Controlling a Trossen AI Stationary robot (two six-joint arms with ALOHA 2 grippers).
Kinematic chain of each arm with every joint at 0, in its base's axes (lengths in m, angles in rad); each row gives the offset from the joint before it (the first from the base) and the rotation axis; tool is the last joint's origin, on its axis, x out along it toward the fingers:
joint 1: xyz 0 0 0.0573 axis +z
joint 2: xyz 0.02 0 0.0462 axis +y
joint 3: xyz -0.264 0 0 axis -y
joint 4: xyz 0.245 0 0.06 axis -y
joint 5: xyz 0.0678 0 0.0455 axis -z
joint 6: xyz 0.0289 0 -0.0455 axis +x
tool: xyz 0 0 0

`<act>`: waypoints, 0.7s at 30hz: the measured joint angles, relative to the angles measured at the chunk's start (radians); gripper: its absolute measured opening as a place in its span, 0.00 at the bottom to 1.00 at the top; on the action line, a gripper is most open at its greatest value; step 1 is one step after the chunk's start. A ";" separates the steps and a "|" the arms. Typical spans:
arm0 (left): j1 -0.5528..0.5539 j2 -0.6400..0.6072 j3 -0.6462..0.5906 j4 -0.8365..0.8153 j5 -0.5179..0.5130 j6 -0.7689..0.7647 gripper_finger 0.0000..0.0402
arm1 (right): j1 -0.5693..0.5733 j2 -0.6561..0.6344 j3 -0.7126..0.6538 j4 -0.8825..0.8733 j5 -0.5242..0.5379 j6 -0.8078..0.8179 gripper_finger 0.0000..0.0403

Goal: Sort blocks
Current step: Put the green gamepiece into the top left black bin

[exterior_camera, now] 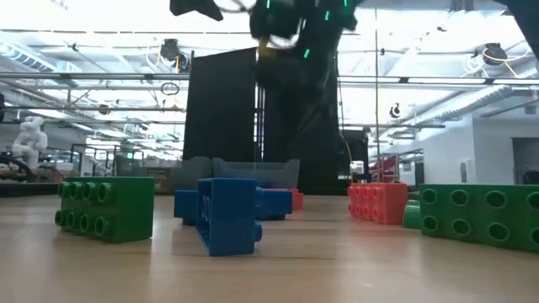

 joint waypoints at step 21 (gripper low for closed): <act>-0.013 -0.087 0.000 -0.051 -0.053 -0.025 0.61 | 0.344 -0.160 -0.438 -0.442 -0.084 0.435 0.00</act>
